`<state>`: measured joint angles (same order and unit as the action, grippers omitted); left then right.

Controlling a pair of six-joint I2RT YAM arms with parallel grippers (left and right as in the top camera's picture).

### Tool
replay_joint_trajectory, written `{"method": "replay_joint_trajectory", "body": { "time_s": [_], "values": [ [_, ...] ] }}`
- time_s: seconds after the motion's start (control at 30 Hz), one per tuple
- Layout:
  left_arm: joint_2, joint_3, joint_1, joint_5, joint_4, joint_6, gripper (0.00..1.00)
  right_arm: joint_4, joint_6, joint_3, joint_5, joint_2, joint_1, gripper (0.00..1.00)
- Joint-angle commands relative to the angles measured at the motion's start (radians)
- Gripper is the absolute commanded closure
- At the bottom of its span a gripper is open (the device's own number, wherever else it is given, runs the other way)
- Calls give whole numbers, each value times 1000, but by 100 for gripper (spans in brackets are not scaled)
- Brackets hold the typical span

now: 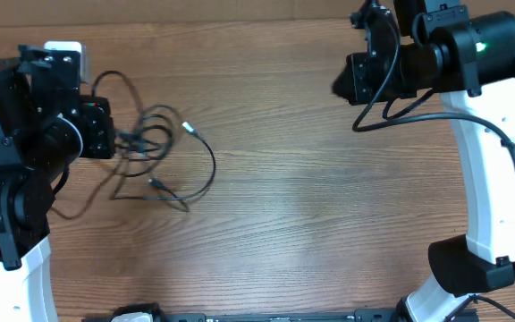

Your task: Untangle cables

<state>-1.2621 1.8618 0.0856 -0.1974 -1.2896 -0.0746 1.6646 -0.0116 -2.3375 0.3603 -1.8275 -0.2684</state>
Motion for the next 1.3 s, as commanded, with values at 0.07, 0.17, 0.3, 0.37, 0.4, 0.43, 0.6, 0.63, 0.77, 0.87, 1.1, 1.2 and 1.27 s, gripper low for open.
{"method": "replay_joint_trajectory", "body": {
  "time_s": [0.07, 0.17, 0.3, 0.37, 0.4, 0.43, 0.6, 0.63, 0.77, 0.87, 1.1, 1.2, 1.27],
  "values": [
    [14, 28, -2, -253, 2, -29, 96, -14, -154, -18, 159, 30, -2, 41],
    [14, 28, -2, -409, 29, 20, 96, -21, -155, -18, 193, 28, -5, 38],
    [14, 28, -2, -647, 118, 106, 96, -23, -200, -18, 222, 16, -24, 37],
    [14, 29, -2, -724, 164, 138, 96, -23, -200, -12, 222, 7, -39, 39],
    [14, 32, -2, -740, 177, 156, 96, -24, -200, -3, 226, 1, -48, 41],
    [14, 33, -2, -747, 185, 174, 96, -25, -205, 7, 239, -2, -56, 43],
    [14, 33, -31, -749, 193, 207, 96, -40, -305, 44, 376, -26, -97, 51],
    [14, 33, -43, -749, 195, 208, 96, -47, -317, 44, 398, -31, -104, 52],
    [14, 33, -87, -745, 212, 215, 96, -100, -319, 48, 406, -47, -138, 51],
    [14, 33, -111, -719, 237, 234, 96, -109, -320, 48, 425, -54, -170, 52],
    [14, 33, -113, -690, 249, 256, 96, -117, -341, 48, 422, -54, -235, 96],
    [14, 33, -113, -693, 248, 256, 96, -131, -341, 48, 392, -54, -236, 96],
    [14, 33, -113, -694, 248, 256, 96, -139, -340, 48, 350, -54, -228, 96]
  ]
}}
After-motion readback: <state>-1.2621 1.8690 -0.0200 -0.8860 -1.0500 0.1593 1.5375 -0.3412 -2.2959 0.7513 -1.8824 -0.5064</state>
